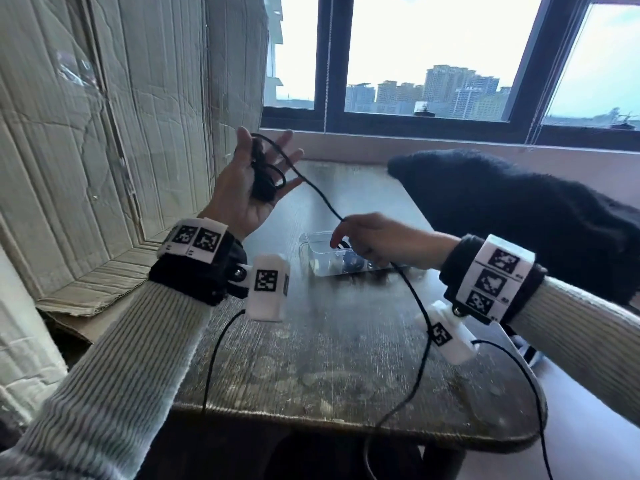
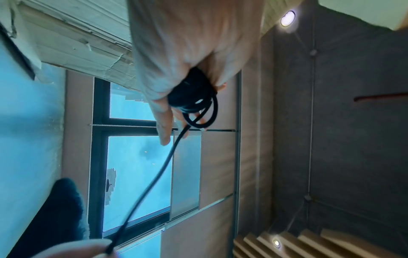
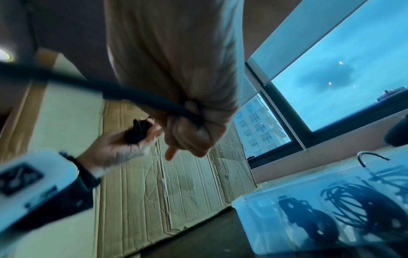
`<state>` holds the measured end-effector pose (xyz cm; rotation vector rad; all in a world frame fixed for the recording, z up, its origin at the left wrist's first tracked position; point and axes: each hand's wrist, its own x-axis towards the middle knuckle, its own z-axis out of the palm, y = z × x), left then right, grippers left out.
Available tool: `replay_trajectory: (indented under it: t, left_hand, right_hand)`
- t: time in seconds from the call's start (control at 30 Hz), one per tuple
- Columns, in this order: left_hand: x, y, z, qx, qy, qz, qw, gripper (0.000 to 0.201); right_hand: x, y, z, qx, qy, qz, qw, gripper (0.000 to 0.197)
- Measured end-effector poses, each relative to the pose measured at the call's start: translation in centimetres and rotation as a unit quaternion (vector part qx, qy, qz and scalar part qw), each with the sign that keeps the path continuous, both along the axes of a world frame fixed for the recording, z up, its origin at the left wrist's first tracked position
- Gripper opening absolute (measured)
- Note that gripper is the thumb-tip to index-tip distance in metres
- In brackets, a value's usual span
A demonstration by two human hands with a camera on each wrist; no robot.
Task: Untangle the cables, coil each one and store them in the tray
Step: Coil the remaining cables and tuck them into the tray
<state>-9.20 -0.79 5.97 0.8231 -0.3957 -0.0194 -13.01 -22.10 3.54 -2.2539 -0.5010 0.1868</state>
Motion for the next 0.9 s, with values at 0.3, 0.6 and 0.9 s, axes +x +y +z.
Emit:
replay_trajectory:
  t: [0.3, 0.6, 0.9]
  left_hand:
    - [0.7, -0.2, -0.6, 0.054, 0.020, 0.204, 0.977, 0.027]
    - [0.9, -2.4, -2.9, 0.567, -0.249, 0.252, 0.743, 0.051]
    - [-1.4, -5.1, -1.9, 0.563, -0.238, 0.076, 0.788, 0.034]
  right_hand:
    - [-1.0, -0.1, 1.3, -0.071, -0.072, 0.008, 0.995, 0.028]
    - [-1.2, -0.1, 4.8, -0.067, -0.208, 0.041, 0.975, 0.016]
    - [0.9, -2.7, 4.3, 0.108, -0.260, -0.087, 0.956, 0.025]
